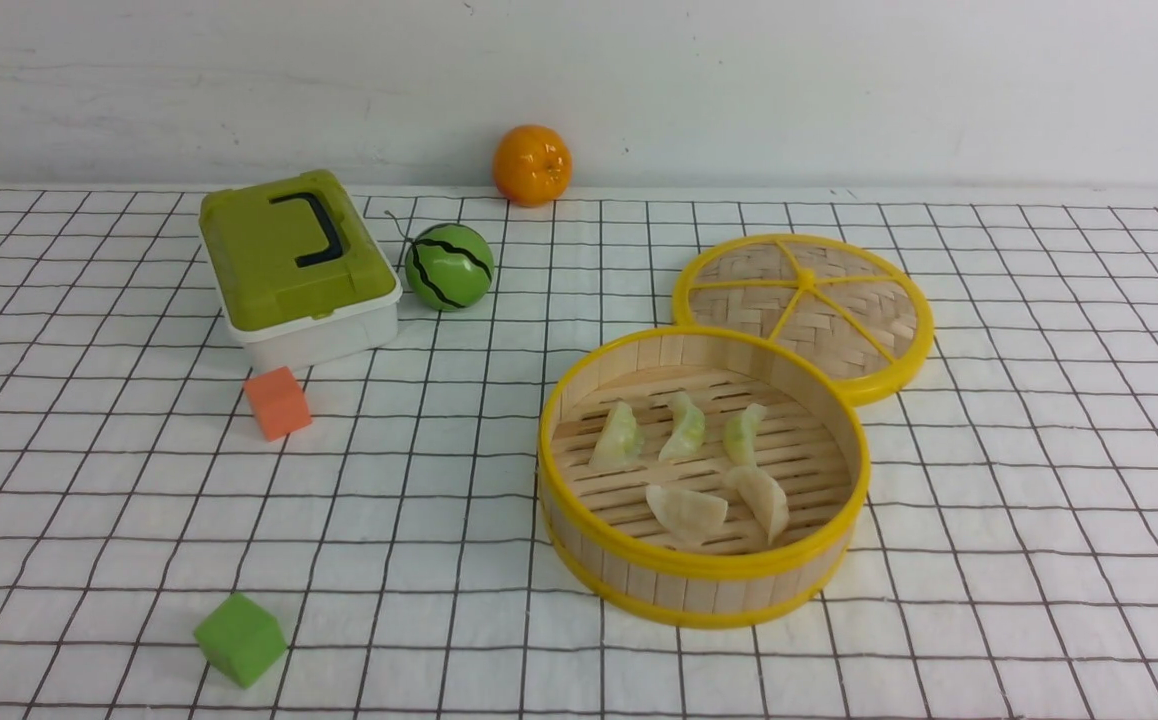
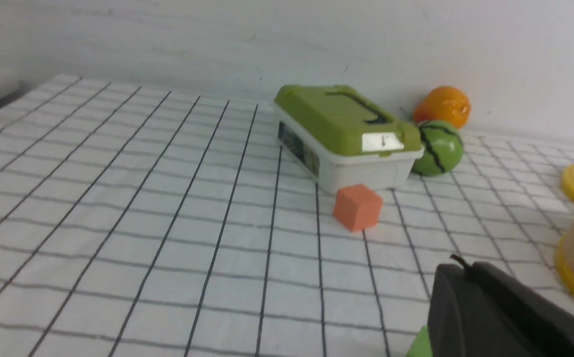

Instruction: Put the dumplings into the steamer on the table with the white tablecloth.

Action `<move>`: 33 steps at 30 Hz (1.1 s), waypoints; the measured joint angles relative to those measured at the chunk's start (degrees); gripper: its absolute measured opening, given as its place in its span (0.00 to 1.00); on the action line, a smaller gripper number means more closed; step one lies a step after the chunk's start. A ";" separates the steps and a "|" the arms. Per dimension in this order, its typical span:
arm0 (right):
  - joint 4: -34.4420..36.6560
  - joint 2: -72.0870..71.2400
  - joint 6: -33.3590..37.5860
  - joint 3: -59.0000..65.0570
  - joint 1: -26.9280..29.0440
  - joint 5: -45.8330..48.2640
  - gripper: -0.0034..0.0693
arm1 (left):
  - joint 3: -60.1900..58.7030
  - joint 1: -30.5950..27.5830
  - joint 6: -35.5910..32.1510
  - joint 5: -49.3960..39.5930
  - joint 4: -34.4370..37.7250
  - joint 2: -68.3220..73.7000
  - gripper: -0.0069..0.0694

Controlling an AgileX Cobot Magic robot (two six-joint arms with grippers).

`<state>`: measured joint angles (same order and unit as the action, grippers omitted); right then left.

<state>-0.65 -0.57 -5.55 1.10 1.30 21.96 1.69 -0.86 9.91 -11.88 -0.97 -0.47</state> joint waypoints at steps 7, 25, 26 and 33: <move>0.00 0.00 0.00 0.00 0.00 0.00 0.09 | -3.31 -0.25 0.00 -1.51 0.22 0.00 0.07; 0.00 0.00 0.00 0.00 0.00 0.00 0.12 | -3.35 -4.59 0.00 -7.59 0.65 0.00 0.07; 0.00 0.00 0.00 0.00 0.00 0.00 0.12 | -3.35 -5.34 0.00 -7.58 0.97 0.00 0.07; 0.00 0.00 0.00 0.00 0.00 0.00 0.13 | -3.35 -4.97 -0.34 -7.71 0.97 0.00 0.07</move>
<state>-0.65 -0.57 -5.55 1.10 1.30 21.96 -1.66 -5.83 9.56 -19.59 0.00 -0.47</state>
